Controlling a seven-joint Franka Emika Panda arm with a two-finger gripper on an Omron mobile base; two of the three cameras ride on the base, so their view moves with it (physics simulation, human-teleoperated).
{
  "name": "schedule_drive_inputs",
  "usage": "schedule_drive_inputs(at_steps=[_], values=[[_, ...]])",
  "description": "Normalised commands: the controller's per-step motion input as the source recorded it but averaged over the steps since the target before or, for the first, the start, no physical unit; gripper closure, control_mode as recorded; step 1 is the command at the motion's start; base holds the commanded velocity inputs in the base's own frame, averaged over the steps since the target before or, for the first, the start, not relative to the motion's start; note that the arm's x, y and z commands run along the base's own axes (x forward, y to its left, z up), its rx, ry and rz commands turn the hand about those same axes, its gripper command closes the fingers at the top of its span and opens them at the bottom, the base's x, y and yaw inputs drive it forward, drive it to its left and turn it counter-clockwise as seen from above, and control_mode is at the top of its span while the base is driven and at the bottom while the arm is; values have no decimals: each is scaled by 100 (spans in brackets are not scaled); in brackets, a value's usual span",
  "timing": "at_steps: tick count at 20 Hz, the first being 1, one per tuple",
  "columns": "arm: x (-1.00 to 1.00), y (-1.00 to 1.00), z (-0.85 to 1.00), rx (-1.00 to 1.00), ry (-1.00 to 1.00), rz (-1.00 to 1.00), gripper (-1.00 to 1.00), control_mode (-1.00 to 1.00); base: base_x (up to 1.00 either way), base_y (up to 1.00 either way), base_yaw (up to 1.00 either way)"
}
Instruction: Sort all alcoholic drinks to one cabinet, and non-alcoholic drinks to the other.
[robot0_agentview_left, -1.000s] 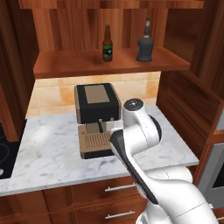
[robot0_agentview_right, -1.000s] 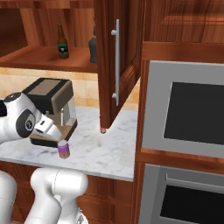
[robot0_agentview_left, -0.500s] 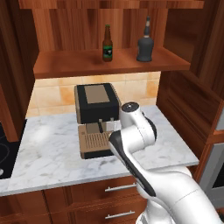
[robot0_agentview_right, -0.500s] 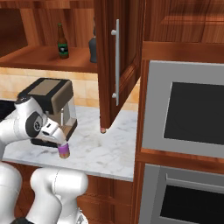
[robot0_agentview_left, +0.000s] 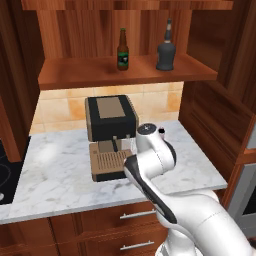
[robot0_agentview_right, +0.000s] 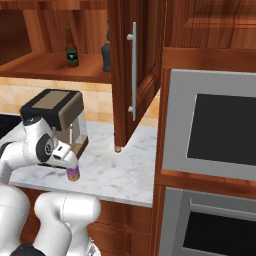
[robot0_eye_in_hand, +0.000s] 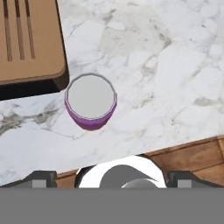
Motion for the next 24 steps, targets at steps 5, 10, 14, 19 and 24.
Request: schedule_drive_inputs(at_steps=[5, 10, 14, 19, 24], values=[[19, 0, -23, 0, 0, 5, -100, -100, 0, 0, 0], [24, 0, -18, 0, 0, 5, -100, -100, 0, 0, 0], [25, 0, -7, 0, 0, 5, -100, -100, 0, 0, 0], [21, 0, -6, 0, 0, 5, -100, -100, 0, 0, 0], [20, 0, -21, 0, 0, 4, -100, -100, 0, 0, 0]])
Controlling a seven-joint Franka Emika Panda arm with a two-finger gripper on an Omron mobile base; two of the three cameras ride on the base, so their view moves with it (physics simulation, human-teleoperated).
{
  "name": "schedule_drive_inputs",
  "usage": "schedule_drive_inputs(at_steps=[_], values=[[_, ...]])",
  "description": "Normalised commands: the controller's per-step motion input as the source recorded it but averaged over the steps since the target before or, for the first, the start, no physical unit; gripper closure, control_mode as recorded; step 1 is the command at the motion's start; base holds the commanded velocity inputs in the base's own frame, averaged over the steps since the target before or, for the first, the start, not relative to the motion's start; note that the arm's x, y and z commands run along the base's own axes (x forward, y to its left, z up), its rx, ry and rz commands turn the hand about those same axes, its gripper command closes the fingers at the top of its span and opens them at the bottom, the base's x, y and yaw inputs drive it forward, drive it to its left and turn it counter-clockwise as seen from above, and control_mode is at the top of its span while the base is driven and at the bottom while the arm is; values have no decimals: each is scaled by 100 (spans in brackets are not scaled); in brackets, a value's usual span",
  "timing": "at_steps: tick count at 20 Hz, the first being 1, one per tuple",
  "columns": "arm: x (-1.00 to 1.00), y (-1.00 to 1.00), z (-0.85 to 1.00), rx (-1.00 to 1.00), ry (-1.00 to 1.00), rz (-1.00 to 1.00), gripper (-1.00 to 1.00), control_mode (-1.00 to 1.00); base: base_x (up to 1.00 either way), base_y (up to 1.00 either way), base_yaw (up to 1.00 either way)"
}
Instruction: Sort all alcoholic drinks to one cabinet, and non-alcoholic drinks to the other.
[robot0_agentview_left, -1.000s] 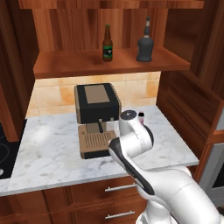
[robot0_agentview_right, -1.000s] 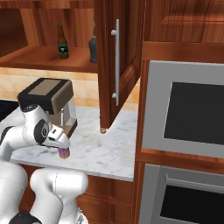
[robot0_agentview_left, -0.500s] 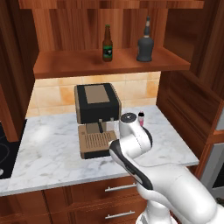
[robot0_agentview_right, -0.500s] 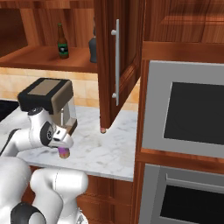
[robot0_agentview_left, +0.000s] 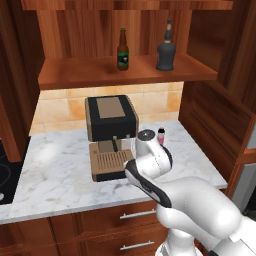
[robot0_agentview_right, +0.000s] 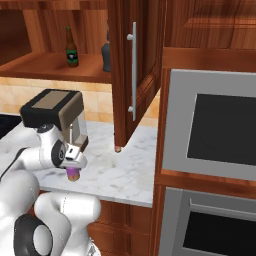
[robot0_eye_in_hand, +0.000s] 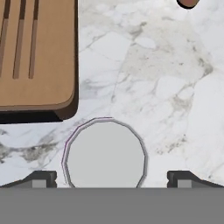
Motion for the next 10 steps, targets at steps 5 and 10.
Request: schedule_drive_inputs(at_steps=[5, 10], values=[[8, 0, -22, 0, 0, 3, -100, -100, 0, 0, 0], [6, 0, -18, 0, 0, 1, -100, -100, 0, 0, 0]])
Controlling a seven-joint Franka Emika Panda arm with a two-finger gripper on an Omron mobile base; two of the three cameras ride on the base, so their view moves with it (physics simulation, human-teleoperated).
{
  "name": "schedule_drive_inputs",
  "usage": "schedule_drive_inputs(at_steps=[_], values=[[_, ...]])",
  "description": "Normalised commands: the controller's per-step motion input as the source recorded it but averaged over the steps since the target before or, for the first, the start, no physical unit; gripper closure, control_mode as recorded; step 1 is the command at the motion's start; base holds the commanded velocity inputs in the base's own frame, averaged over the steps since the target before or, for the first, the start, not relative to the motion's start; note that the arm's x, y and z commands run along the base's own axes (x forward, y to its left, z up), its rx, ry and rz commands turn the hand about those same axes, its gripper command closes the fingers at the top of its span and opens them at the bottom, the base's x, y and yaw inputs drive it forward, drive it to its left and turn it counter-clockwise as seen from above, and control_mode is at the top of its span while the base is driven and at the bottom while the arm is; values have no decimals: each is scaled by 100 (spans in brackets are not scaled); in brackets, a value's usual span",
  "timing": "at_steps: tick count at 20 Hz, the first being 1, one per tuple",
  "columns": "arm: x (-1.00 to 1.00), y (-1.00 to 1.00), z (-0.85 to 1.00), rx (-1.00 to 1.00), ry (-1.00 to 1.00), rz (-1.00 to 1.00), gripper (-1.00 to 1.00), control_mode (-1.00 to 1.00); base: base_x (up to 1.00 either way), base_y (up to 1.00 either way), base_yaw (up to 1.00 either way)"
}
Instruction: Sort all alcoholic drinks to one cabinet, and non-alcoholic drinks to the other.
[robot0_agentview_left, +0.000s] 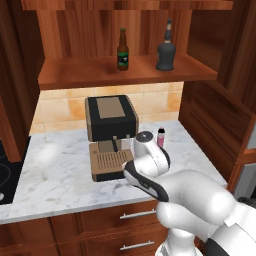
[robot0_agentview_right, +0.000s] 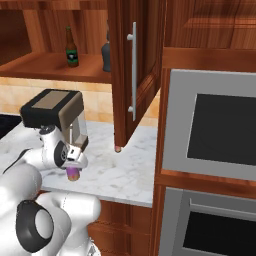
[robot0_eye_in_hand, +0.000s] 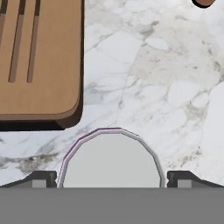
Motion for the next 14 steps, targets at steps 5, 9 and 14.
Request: schedule_drive_inputs(at_steps=[5, 9, 14], values=[[0, 3, -13, 0, 1, 1, 100, -100, 0, 0, 0], [-16, 0, 1, 1, 1, 0, 100, -100, 0, 0, 0], [-49, 0, 43, 7, 0, 0, 100, -100, 0, 0, 0]])
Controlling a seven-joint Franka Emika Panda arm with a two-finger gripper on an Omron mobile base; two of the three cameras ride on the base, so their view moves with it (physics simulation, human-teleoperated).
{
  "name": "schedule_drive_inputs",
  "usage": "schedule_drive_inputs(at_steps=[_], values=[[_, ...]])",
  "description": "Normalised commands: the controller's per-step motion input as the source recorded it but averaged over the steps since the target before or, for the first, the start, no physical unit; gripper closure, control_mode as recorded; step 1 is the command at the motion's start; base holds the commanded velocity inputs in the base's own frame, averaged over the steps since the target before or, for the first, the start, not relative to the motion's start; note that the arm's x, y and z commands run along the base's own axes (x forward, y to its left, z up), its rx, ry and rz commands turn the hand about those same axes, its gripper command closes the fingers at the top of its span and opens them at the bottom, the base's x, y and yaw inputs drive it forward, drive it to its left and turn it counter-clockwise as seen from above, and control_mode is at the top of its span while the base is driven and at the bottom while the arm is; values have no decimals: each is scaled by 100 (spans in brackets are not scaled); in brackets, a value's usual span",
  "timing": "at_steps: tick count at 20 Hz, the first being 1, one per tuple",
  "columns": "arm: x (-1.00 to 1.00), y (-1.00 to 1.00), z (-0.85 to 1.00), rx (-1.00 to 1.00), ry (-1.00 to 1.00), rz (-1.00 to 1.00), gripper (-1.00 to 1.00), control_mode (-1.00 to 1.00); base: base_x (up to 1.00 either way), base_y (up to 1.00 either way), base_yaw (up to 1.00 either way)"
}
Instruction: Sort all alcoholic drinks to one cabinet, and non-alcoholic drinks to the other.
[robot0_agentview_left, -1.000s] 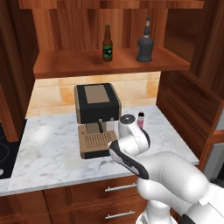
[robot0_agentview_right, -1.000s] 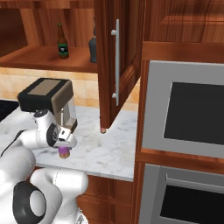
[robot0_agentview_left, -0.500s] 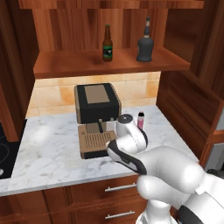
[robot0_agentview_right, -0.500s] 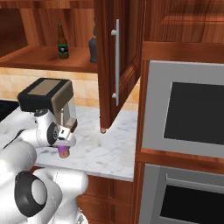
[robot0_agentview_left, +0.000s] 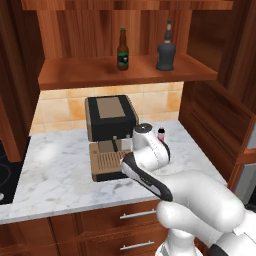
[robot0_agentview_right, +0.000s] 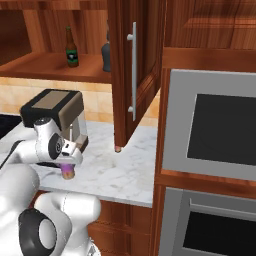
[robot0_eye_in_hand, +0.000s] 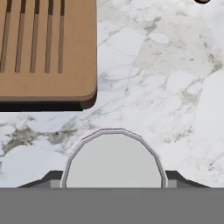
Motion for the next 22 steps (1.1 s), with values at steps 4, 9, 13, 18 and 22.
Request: schedule_drive_inputs(at_steps=[4, 9, 13, 18, 22], values=[[-50, -1, 93, 11, -7, 0, 100, -100, 0, 0, 0], [-29, -4, 89, 6, -14, 0, 100, -100, 0, 0, 0], [-34, -10, 75, 1, -19, 0, 100, -100, 0, 0, 0], [-34, -10, 72, 0, -16, 0, 100, -100, 0, 0, 0], [-31, -19, 78, 0, -6, 0, 100, -100, 0, 0, 0]])
